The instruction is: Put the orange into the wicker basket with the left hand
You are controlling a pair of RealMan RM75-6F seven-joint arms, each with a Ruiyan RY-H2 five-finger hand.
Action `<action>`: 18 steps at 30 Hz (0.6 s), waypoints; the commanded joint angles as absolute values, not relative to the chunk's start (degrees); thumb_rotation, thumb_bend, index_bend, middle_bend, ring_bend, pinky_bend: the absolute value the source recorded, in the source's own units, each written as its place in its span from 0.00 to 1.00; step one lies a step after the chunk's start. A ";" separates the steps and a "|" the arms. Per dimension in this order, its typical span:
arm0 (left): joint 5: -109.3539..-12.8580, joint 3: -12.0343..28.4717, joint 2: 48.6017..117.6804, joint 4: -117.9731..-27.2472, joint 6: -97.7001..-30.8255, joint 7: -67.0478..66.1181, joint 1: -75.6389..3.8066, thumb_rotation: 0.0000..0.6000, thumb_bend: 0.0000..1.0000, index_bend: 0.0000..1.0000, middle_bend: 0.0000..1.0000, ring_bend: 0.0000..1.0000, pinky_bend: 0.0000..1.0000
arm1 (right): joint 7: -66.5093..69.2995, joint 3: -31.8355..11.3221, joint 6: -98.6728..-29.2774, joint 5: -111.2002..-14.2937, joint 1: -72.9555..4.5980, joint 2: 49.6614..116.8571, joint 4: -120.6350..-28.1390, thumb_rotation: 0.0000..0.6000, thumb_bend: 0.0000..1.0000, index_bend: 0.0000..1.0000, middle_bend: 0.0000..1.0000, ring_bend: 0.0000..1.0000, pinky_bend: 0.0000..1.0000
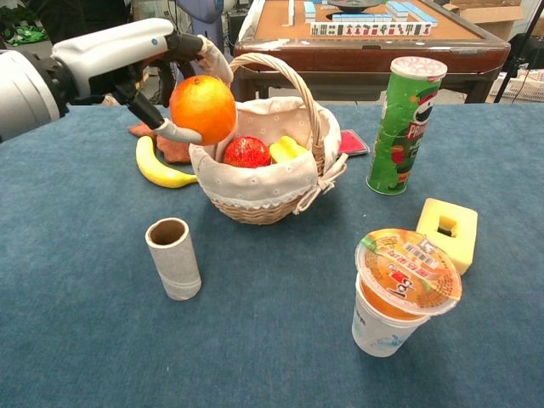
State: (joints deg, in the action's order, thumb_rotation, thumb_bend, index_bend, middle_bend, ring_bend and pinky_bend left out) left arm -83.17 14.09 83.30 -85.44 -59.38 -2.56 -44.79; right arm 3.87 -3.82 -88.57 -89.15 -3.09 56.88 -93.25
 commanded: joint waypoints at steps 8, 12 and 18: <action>-77.72 15.68 85.12 -86.07 -62.79 -8.56 -44.05 1.00 0.18 0.11 0.07 0.17 0.48 | 4.40 -3.92 -88.47 -89.12 -3.19 56.87 -92.95 1.00 0.26 0.26 0.24 0.27 0.32; -76.15 14.59 82.32 -88.90 -63.97 -10.74 -41.91 1.00 0.18 0.10 0.07 0.17 0.45 | 4.65 -3.98 -88.34 -89.31 -3.40 56.86 -92.86 1.00 0.26 0.26 0.24 0.27 0.32; -73.81 11.77 76.86 -96.14 -69.33 -15.38 -35.80 1.00 0.18 0.10 0.07 0.17 0.40 | 4.93 -3.83 -87.99 -89.40 -3.54 56.97 -92.41 1.00 0.26 0.26 0.24 0.27 0.32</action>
